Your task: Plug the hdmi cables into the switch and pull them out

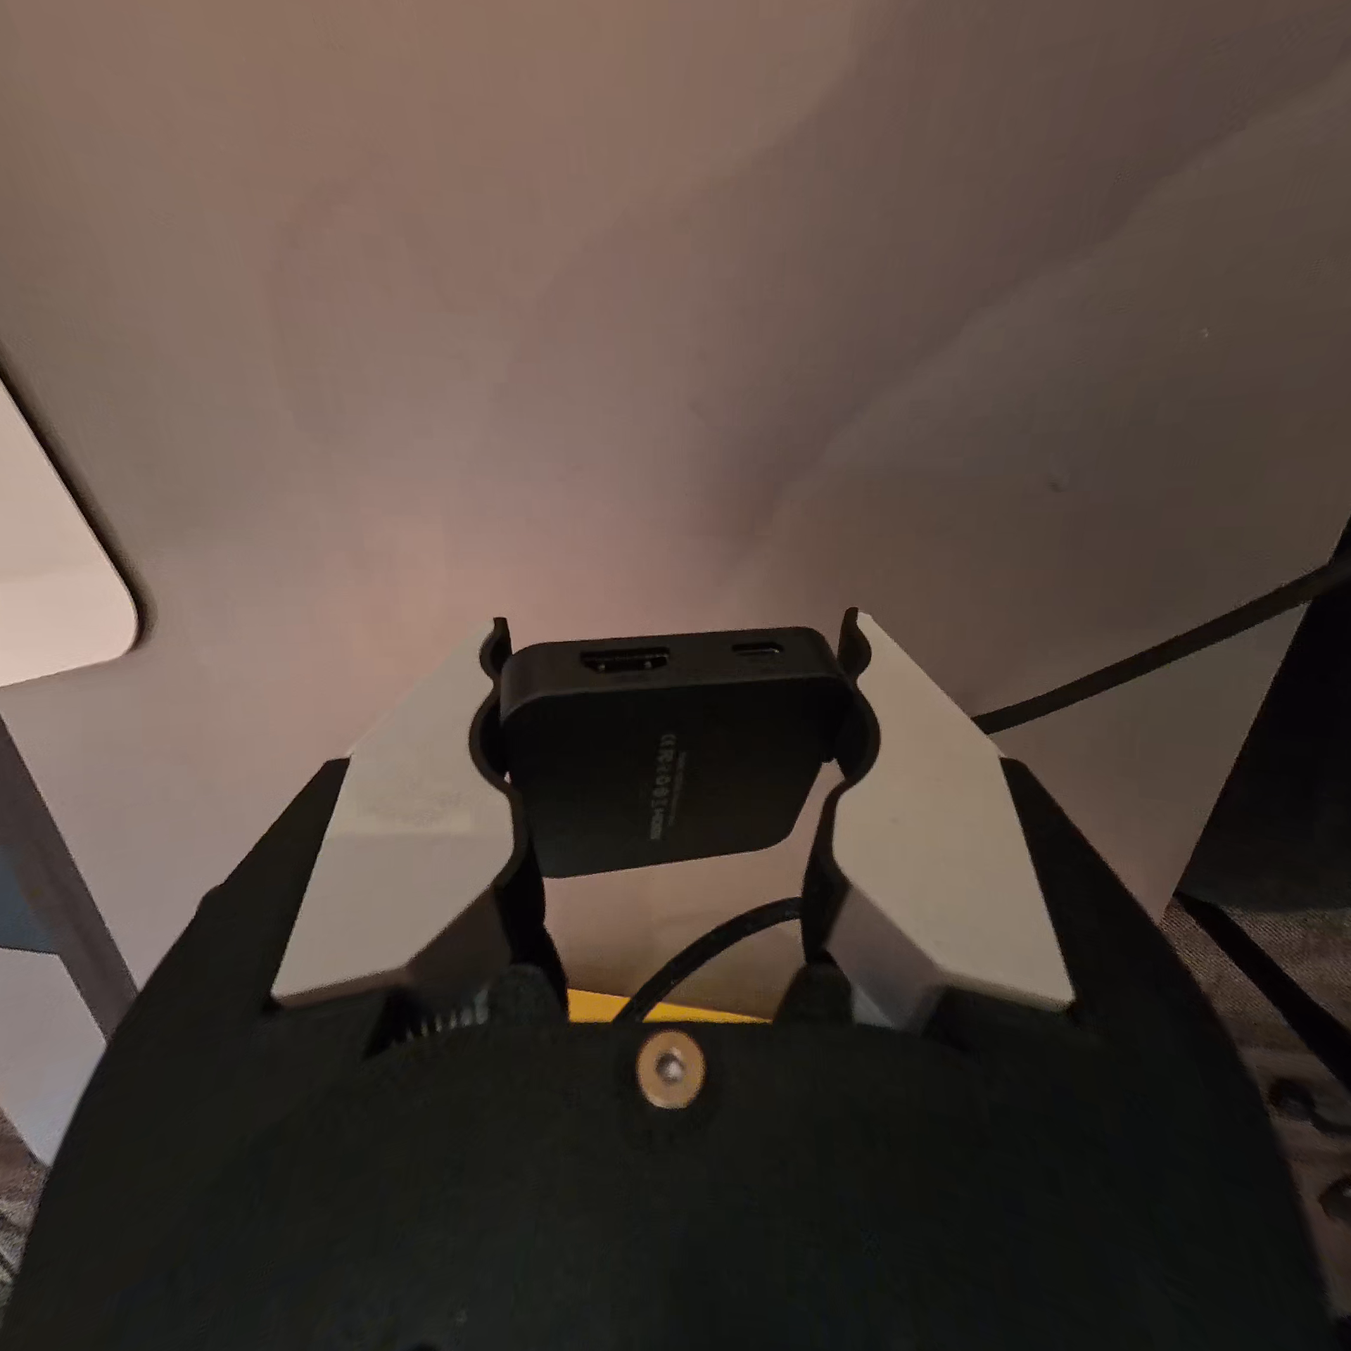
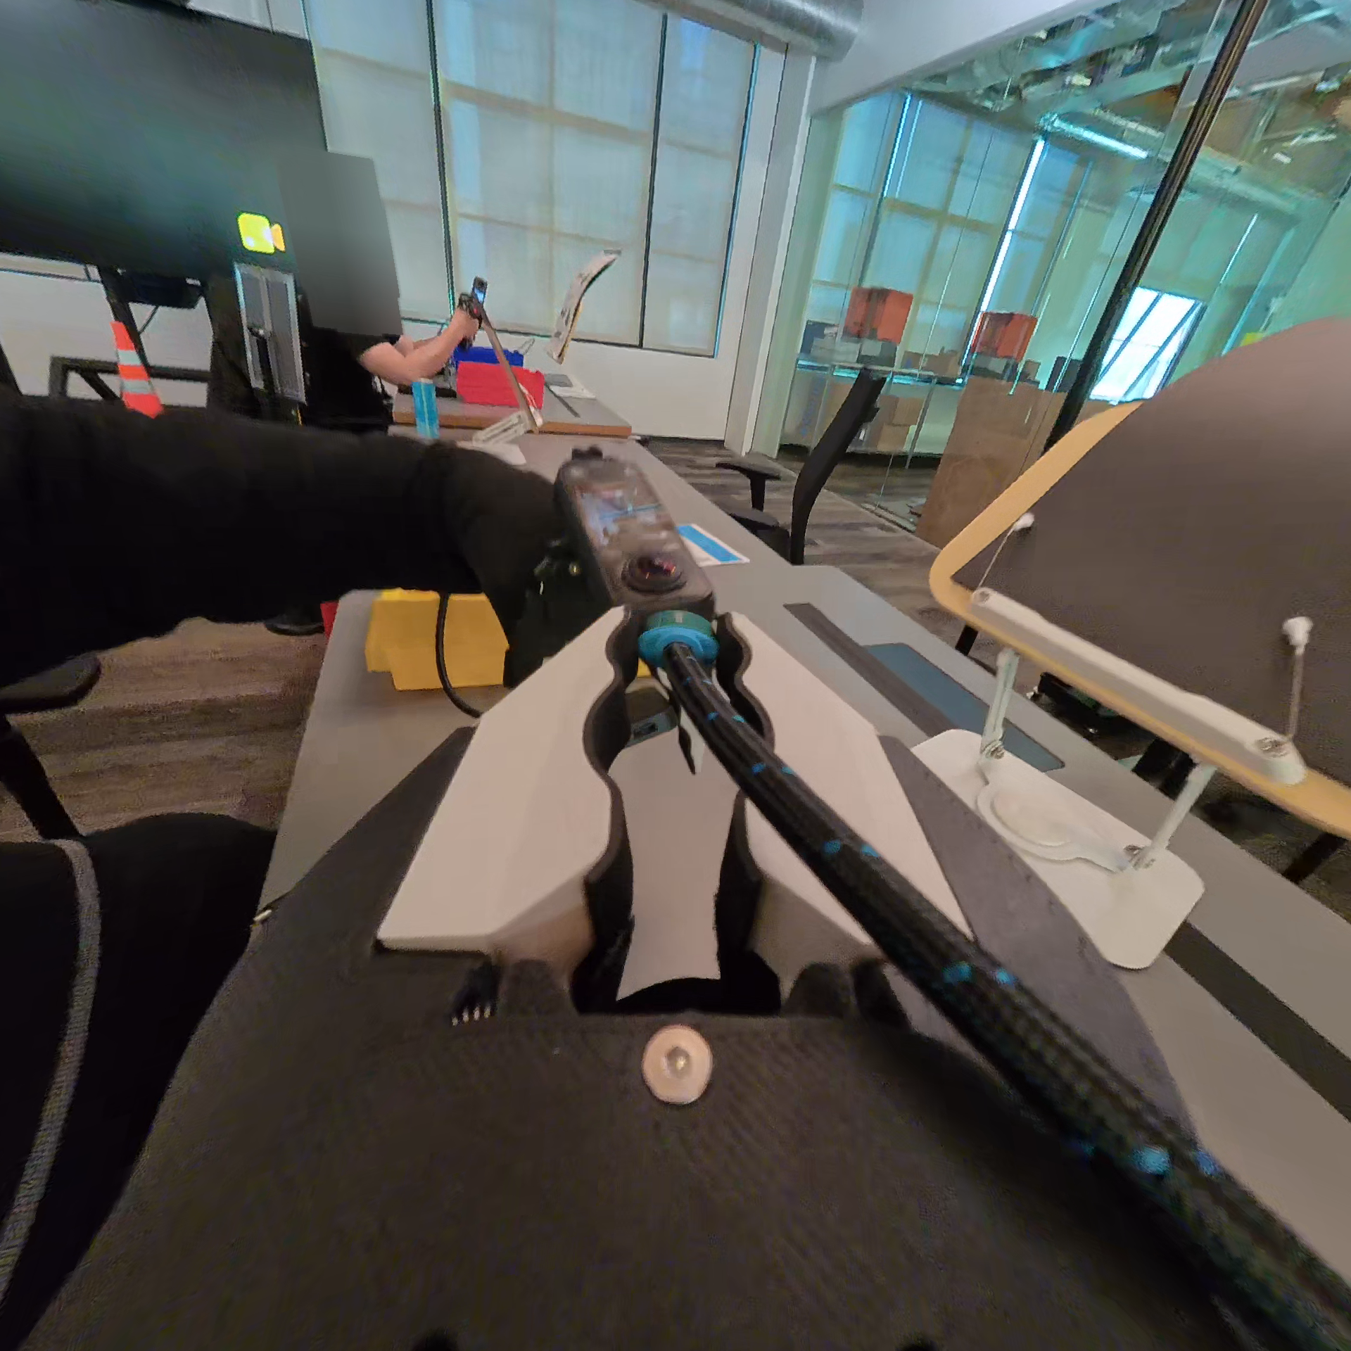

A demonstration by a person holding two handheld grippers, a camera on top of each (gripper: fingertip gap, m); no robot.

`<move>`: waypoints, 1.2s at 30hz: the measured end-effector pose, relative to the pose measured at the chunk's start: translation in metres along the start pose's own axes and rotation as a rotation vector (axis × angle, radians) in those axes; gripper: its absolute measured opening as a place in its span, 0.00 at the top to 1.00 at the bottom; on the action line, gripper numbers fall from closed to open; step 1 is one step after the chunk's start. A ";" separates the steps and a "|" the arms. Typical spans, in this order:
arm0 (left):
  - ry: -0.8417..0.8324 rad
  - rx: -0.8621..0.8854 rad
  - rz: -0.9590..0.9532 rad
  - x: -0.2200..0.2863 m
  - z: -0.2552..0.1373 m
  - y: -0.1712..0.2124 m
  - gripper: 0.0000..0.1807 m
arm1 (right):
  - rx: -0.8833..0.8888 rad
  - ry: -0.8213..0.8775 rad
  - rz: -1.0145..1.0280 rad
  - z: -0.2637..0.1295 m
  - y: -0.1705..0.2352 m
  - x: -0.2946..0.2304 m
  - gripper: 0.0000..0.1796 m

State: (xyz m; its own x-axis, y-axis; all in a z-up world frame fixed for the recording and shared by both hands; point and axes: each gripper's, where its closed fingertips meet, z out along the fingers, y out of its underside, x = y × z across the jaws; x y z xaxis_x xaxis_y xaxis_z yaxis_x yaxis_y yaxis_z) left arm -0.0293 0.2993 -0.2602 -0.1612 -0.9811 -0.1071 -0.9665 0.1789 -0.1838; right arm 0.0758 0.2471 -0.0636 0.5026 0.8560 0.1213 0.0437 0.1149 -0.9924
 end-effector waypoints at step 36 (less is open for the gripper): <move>0.010 -0.005 -0.019 0.021 0.024 0.016 0.52 | 0.042 0.671 0.760 -0.264 0.142 0.147 0.90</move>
State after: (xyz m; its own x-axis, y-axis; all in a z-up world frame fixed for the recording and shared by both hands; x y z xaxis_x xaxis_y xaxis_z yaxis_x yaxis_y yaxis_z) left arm -0.0432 0.2835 -0.2888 -0.1443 -0.9851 -0.0939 -0.9704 0.1594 -0.1812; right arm 0.3843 0.2565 -0.1925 0.7664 0.2515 -0.5911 -0.5134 -0.3133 -0.7989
